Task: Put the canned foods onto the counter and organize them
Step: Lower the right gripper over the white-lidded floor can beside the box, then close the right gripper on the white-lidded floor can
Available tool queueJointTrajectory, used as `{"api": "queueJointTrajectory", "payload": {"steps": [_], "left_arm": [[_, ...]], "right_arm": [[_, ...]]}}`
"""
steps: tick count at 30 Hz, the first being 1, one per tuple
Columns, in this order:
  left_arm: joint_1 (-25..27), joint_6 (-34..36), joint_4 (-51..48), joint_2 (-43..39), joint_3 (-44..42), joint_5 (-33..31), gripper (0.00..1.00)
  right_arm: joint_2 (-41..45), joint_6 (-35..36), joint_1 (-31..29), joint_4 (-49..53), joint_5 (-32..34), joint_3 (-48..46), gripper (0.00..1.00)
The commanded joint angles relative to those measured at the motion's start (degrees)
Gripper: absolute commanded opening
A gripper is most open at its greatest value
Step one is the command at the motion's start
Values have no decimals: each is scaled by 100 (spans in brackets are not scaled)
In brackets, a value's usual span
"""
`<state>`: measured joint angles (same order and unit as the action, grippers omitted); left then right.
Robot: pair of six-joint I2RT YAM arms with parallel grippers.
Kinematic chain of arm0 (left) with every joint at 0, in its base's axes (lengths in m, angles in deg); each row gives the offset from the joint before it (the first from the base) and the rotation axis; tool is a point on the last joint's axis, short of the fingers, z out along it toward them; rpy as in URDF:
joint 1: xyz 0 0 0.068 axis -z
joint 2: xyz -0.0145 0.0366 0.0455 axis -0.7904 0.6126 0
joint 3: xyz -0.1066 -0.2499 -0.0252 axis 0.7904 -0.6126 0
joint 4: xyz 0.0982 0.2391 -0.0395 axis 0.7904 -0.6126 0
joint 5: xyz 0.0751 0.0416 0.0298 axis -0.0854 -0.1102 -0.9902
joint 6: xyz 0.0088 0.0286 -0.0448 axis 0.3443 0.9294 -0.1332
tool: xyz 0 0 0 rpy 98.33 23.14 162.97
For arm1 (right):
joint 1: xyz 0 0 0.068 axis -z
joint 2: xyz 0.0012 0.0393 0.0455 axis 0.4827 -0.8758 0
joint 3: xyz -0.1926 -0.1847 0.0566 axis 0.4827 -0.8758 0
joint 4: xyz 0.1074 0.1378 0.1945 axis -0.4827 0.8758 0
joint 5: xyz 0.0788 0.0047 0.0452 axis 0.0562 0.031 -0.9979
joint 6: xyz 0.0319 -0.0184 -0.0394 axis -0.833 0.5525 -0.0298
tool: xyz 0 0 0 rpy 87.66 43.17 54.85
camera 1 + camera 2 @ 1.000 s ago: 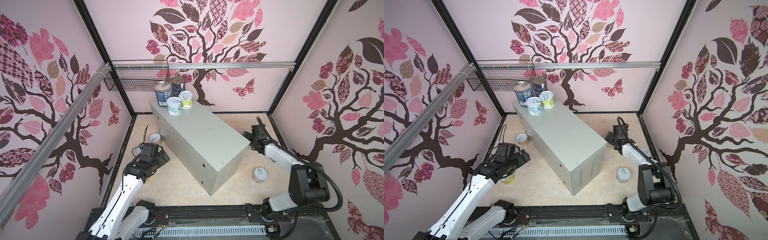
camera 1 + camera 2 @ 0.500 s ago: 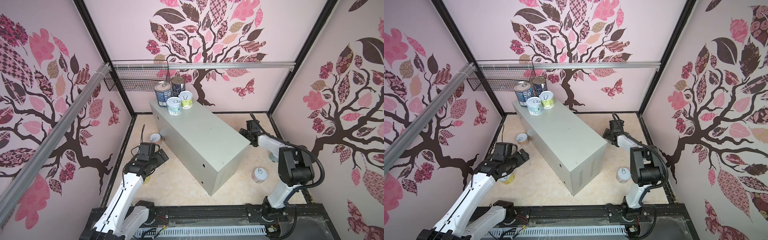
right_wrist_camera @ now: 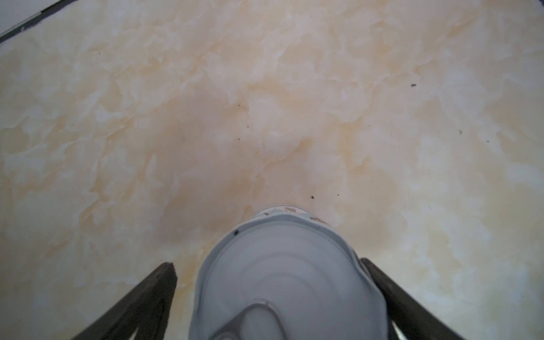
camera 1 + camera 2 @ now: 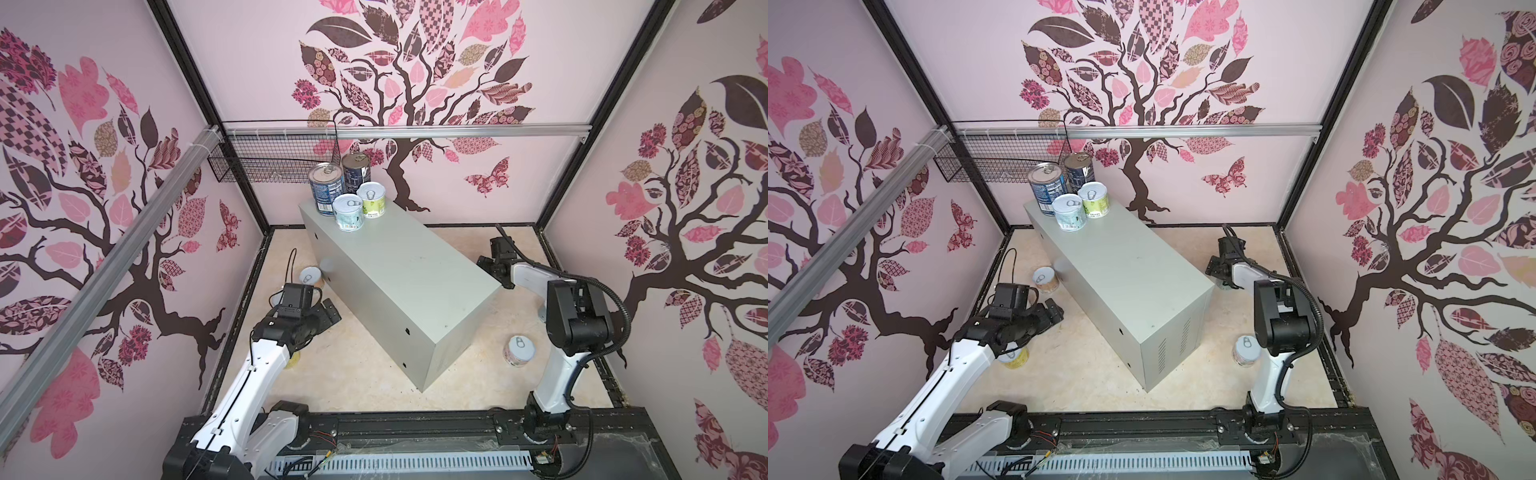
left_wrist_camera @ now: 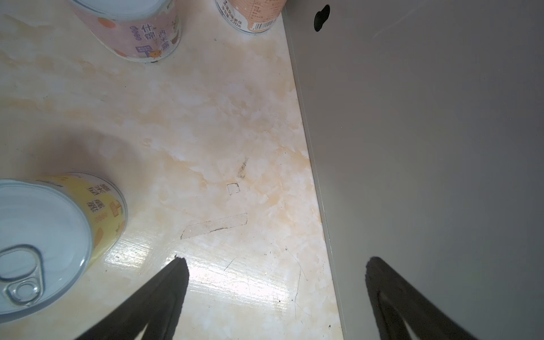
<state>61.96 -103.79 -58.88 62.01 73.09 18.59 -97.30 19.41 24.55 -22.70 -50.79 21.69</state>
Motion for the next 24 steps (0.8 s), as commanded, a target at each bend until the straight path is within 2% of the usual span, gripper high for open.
{"api": "queueJointTrajectory", "payload": {"steps": [1,11,16,24], "left_arm": [[-24,113,134,37,-91,120,98],[-23,211,210,86,-100,266,98],[-27,175,244,51,-135,310,97],[-29,158,259,-75,-174,310,97]], "right_arm": [[-279,111,43,197,-67,189,94],[-328,173,38,274,-155,150,85],[-280,156,41,274,-264,107,70],[-34,151,39,296,-261,4,65]]}}
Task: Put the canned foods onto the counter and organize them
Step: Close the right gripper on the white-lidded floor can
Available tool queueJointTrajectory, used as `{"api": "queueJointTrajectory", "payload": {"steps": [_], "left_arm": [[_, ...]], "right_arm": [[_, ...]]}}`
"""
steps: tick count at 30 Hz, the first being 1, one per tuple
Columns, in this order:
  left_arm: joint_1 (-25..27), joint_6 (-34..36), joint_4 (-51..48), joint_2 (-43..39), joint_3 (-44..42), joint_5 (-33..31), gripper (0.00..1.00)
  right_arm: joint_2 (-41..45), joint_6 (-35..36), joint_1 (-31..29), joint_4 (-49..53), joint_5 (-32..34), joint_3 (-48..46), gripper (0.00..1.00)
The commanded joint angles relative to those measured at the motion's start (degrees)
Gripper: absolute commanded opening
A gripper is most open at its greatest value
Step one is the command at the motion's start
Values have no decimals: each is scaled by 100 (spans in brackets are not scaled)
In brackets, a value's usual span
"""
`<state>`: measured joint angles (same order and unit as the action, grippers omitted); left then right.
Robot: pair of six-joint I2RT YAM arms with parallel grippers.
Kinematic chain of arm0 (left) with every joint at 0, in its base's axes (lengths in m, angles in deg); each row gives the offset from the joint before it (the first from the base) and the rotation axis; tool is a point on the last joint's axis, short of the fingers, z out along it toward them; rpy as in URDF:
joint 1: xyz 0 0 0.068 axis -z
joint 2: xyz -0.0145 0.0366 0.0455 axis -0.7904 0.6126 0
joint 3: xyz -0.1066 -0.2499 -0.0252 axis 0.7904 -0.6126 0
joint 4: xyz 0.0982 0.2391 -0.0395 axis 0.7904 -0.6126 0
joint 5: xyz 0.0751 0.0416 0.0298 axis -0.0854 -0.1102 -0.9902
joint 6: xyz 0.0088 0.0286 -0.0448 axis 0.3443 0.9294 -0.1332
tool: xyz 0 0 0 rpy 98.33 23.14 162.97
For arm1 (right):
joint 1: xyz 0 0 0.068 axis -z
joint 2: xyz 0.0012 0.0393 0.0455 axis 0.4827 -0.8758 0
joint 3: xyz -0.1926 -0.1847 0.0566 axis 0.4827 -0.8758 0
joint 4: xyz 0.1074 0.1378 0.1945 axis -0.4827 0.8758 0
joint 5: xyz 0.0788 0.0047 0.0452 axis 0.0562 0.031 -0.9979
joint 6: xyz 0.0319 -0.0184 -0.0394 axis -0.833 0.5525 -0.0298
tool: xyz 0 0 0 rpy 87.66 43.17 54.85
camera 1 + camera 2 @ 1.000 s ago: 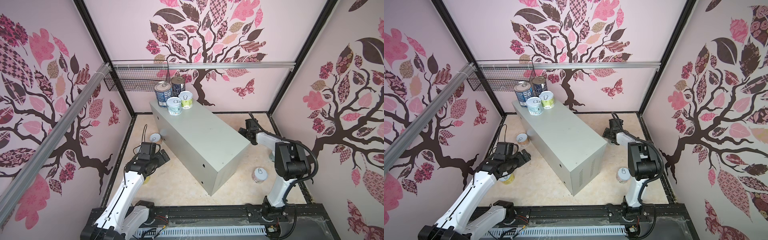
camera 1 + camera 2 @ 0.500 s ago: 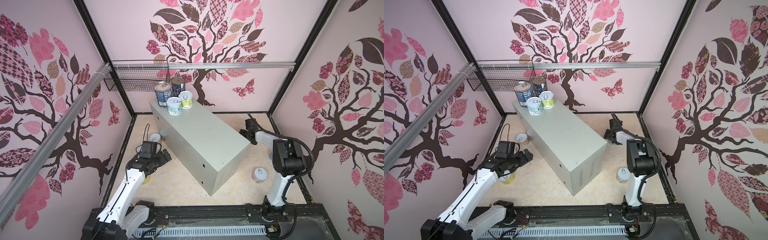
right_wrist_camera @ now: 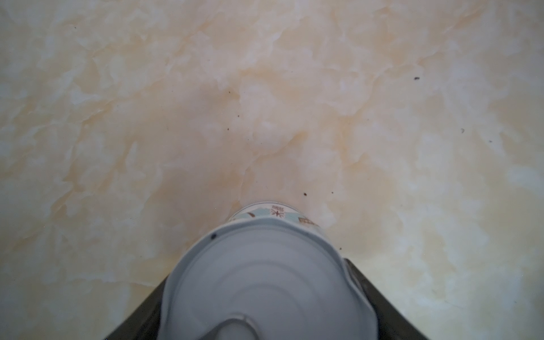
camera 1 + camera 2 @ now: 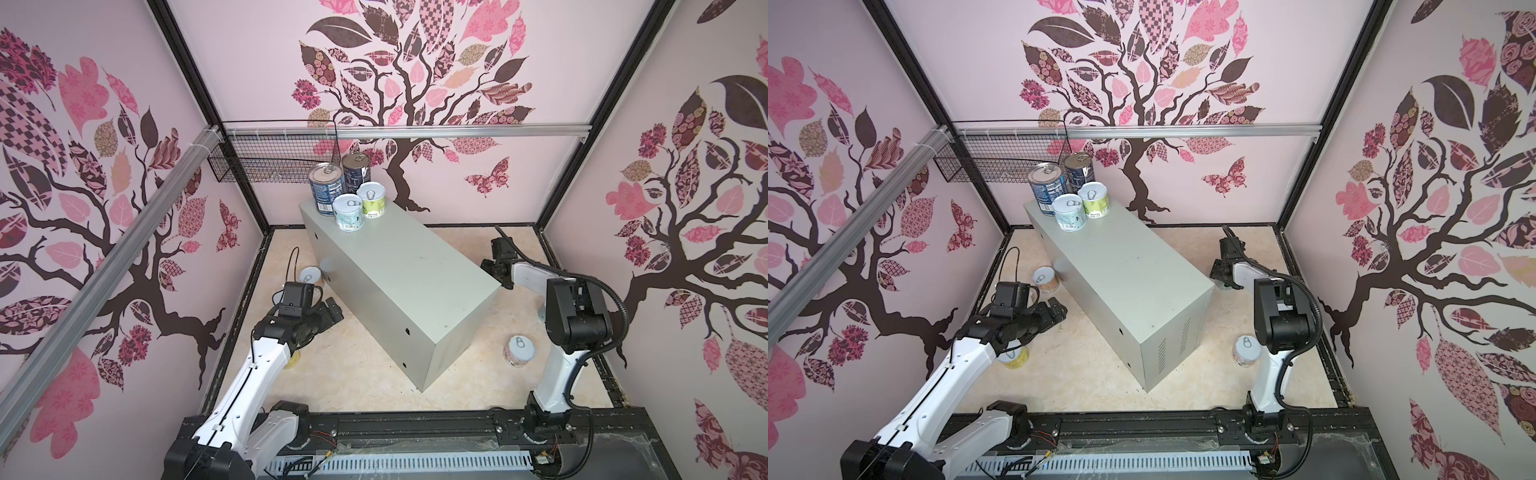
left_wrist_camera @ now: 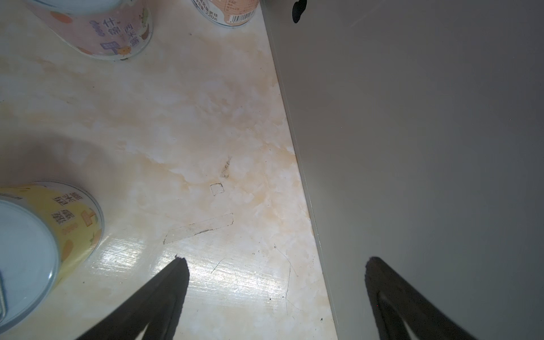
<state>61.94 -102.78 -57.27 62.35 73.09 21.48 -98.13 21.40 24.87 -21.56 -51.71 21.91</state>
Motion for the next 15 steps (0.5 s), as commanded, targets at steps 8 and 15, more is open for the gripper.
{"api": "queueJointTrajectory", "payload": {"steps": [8,15], "left_arm": [[-24,116,121,-307,-215,159,98],[-30,269,236,-531,-256,365,98]], "right_arm": [[618,-44,7,191,-239,-284,65],[1299,-29,3,306,-344,-450,64]]}}
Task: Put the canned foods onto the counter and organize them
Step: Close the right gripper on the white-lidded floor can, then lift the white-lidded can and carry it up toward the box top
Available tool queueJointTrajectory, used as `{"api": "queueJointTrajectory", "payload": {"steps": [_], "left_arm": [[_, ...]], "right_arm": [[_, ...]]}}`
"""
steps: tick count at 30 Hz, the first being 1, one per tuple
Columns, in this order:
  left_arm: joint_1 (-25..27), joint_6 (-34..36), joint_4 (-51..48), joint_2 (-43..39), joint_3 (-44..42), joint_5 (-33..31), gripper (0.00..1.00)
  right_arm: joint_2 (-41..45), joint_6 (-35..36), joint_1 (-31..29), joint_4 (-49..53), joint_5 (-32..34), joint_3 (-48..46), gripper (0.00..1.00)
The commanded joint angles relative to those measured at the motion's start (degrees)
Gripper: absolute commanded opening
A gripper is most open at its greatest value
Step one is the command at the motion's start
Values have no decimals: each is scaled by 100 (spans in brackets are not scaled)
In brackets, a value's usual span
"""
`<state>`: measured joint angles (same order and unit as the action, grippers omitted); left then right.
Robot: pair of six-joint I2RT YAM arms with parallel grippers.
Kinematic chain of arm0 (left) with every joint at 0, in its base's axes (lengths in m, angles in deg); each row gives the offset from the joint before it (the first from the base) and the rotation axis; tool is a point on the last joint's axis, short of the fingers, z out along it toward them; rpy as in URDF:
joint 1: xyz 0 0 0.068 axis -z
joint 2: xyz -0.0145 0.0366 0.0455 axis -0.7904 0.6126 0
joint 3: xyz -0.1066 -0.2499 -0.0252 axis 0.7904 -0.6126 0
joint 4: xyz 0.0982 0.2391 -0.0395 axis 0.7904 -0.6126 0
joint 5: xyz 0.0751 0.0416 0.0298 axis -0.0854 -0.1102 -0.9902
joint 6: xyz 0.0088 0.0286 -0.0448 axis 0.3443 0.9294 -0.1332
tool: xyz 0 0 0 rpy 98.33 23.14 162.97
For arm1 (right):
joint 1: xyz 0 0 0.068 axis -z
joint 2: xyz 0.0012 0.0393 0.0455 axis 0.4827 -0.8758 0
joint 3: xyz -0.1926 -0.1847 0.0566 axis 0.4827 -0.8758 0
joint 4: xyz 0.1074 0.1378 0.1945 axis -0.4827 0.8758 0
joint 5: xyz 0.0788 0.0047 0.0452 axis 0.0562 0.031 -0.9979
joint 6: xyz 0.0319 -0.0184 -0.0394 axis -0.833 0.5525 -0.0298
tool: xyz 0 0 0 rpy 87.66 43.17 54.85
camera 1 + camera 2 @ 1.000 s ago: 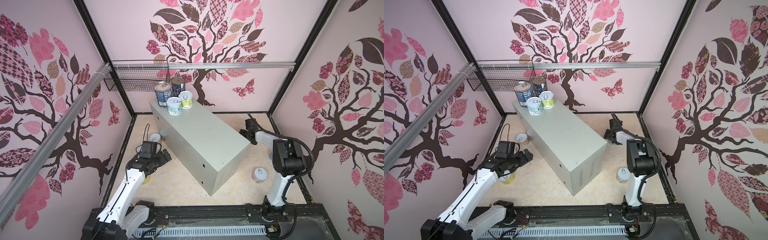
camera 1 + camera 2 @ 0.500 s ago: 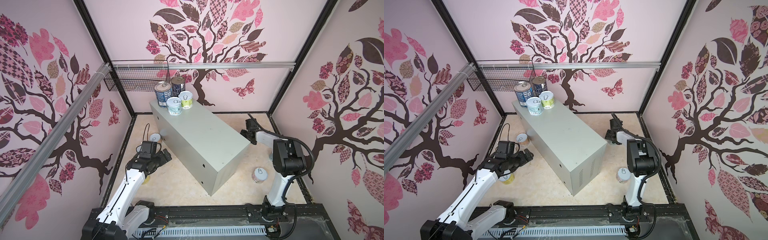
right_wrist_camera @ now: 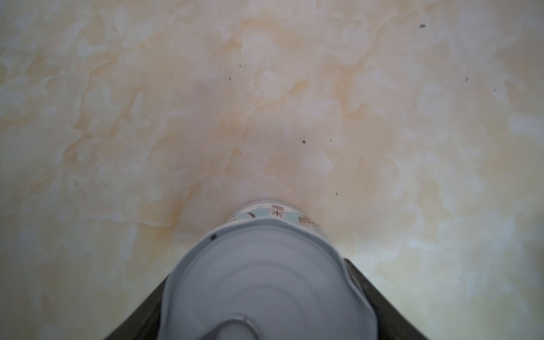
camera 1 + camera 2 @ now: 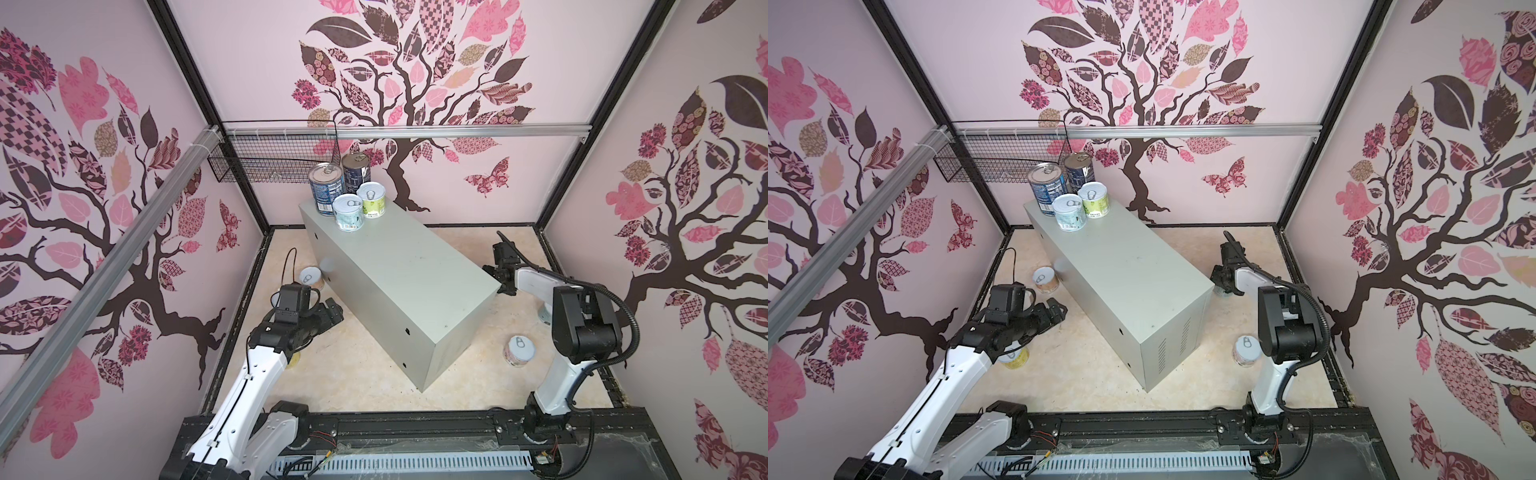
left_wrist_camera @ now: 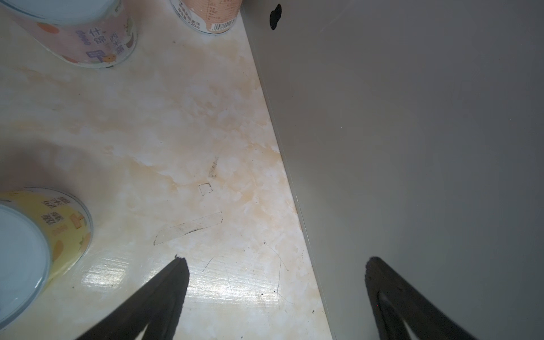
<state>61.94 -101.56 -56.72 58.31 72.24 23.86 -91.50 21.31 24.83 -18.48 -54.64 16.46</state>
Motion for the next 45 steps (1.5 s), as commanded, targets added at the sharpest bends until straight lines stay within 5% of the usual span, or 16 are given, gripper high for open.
{"api": "queueJointTrajectory", "payload": {"steps": [1,28,45], "left_arm": [[-25,162,182,-152,-173,128,97],[-31,172,-455,-1228,365,12,97],[-25,245,-994,-1441,1049,-90,96]], "right_arm": [[731,-18,7,17,-60,76,64],[3296,40,-368,1033,-434,510,63],[3773,213,-749,2005,-519,2063,62]]}}
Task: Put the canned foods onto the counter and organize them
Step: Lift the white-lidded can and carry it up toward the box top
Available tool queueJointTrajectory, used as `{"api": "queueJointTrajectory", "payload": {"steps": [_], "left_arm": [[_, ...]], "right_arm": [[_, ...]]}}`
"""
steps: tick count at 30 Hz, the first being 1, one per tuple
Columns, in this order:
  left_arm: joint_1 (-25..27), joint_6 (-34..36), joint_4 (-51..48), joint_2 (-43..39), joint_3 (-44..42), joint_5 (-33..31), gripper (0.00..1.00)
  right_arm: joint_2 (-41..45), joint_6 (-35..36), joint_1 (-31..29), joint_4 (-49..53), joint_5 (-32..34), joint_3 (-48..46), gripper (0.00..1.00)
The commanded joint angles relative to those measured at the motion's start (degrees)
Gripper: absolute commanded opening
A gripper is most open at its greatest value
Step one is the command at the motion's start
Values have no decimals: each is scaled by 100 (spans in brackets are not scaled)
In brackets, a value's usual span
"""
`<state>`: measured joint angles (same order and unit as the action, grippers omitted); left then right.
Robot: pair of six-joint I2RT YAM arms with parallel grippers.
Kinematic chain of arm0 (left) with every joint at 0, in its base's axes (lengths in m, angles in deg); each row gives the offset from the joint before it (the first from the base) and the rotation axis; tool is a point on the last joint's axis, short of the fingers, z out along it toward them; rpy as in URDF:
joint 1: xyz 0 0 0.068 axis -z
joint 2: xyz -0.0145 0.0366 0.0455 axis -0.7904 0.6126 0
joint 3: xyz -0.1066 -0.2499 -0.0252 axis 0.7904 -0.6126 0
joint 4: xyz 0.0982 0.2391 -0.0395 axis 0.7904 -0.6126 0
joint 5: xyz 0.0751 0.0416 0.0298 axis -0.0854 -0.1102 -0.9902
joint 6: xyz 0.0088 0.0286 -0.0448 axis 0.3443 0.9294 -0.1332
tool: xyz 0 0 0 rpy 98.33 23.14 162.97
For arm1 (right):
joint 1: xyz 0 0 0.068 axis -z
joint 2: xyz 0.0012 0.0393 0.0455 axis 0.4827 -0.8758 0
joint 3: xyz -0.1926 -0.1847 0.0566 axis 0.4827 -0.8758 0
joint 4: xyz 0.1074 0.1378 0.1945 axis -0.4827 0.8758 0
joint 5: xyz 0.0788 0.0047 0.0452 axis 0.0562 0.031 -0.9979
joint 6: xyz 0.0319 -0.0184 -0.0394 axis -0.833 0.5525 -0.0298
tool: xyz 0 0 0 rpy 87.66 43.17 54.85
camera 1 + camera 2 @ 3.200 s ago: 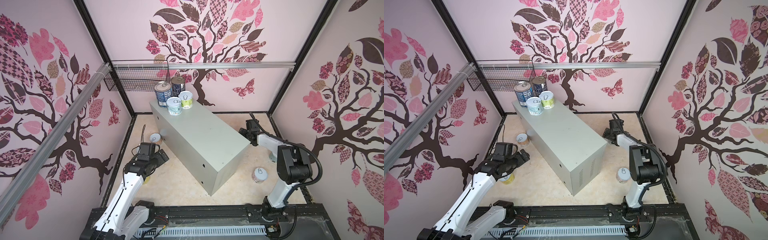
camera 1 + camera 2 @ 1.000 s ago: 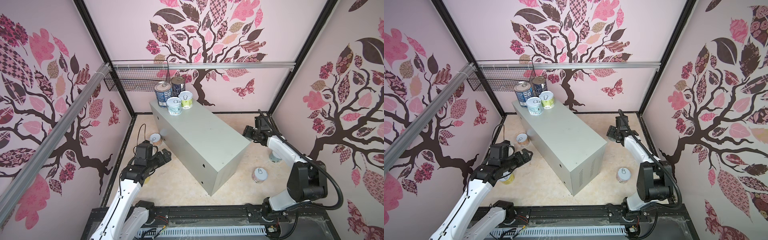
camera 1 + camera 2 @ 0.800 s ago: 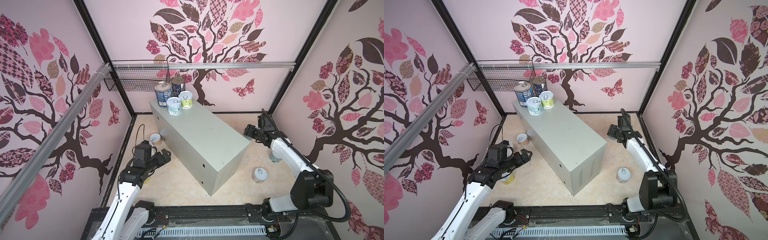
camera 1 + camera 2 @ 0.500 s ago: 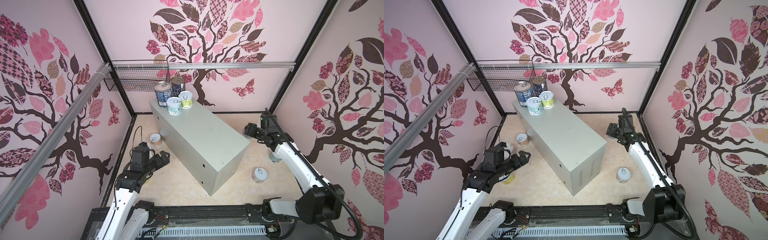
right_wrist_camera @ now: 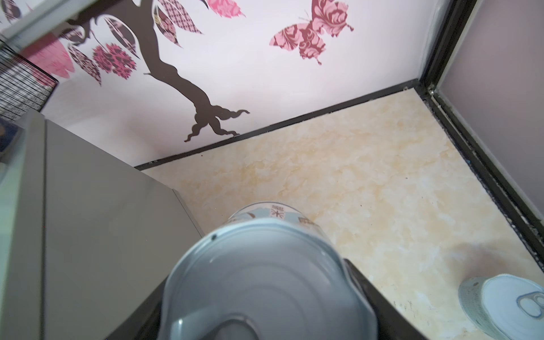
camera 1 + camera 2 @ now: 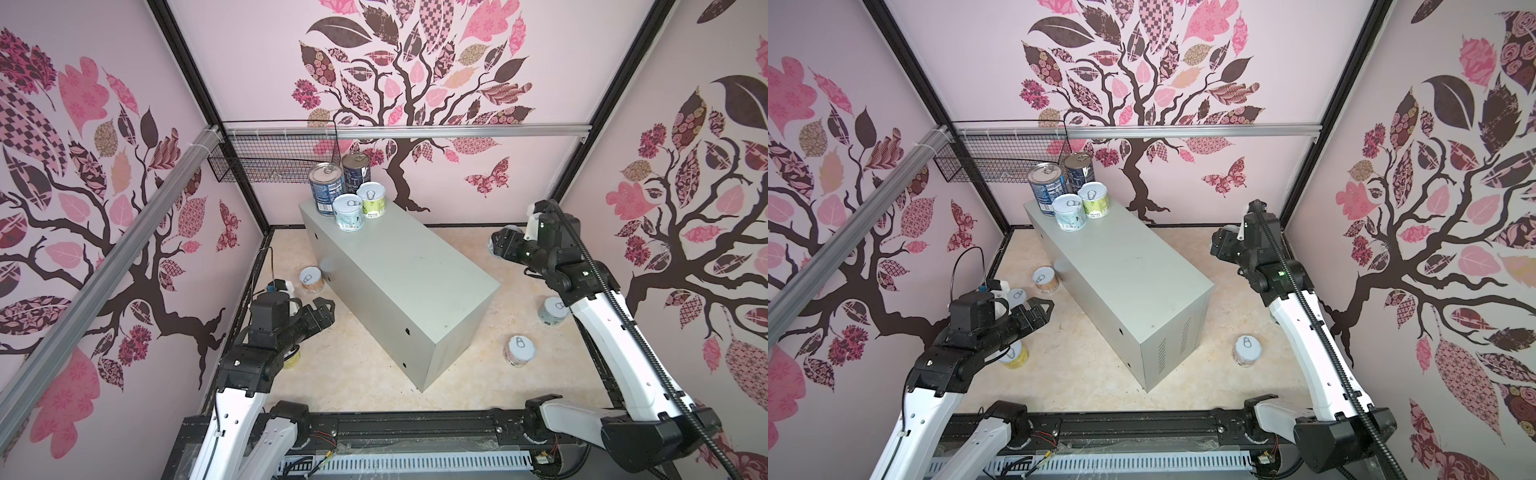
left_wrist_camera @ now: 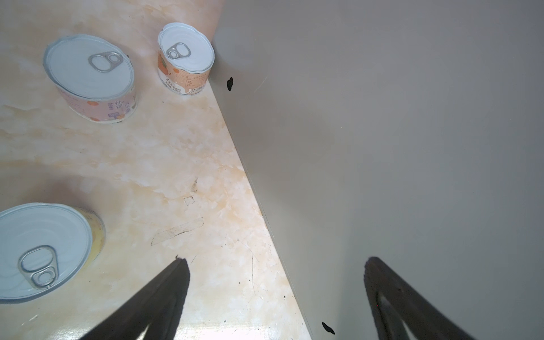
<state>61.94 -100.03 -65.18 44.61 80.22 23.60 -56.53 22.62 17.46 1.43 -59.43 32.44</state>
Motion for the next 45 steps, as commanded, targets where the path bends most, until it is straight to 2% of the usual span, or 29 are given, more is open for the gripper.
{"api": "queueJointTrajectory", "payload": {"steps": [1,20,24,32,34,36,38,42,45], "left_arm": [[-29,81,-157,-88,265,-68,96],[-29,98,-254,13,695,-73,97],[-29,107,-223,9,647,-76,97],[-29,108,-176,-59,509,-92,97],[-31,124,-117,-80,370,-103,97],[-29,125,-89,-93,208,-131,97],[-18,112,-50,-119,84,-97,97],[-17,76,31,-203,-143,-25,97],[-20,63,101,-242,-307,31,97]], "right_arm": [[289,98,-14,57,-69,556,62],[-248,539,-248,1669,-1092,2826,60],[-508,708,-796,2029,-667,3342,60],[-1114,759,-1336,2449,-517,4272,59],[-1319,794,-1695,2506,-259,4566,59],[-1680,908,-2214,2709,235,4983,60],[-2067,963,-2523,2918,407,5473,60],[-2742,997,-2826,3145,512,6304,60],[-3013,1000,-2983,3066,538,6489,60]]}}
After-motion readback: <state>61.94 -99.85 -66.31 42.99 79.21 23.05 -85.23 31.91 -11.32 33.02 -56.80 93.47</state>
